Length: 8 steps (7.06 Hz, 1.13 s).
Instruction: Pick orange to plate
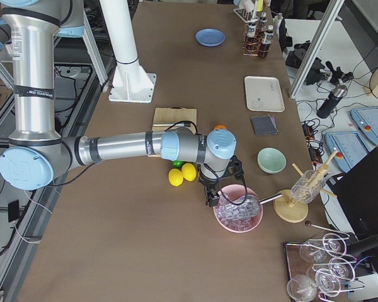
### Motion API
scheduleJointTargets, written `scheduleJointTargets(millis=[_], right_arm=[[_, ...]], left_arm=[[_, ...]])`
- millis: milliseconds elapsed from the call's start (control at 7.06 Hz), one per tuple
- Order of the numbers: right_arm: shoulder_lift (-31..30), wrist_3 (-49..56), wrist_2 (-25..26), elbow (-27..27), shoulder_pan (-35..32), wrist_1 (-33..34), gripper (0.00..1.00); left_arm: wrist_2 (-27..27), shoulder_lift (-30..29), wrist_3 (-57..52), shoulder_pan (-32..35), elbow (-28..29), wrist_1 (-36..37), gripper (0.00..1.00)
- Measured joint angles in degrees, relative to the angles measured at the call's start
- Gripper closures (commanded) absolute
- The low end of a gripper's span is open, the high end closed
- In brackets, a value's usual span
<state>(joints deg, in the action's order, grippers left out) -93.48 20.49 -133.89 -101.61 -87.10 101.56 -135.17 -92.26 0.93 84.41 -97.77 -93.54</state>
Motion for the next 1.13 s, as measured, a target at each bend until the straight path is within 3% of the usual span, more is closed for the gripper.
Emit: scheduleJointTargets(millis=[425,708,1133], right_arm=[[-2.45,0.07,-1.40,-0.06,0.00,-3.11,0.00],[-3.06,0.32,-2.05,-0.47,-0.01,-3.36,0.00],[-3.61,-0.26,-2.28,-1.25,-0.01,-3.39,0.00]], left_arm=[[0.00,1.05,10.19,-4.51,5.92,-14.49,0.03],[0.08,0.11,15.07,-8.36,14.85,-26.96,0.13],[0.34,-2.07,19.16,-14.66,19.96,-32.33,0.27]])
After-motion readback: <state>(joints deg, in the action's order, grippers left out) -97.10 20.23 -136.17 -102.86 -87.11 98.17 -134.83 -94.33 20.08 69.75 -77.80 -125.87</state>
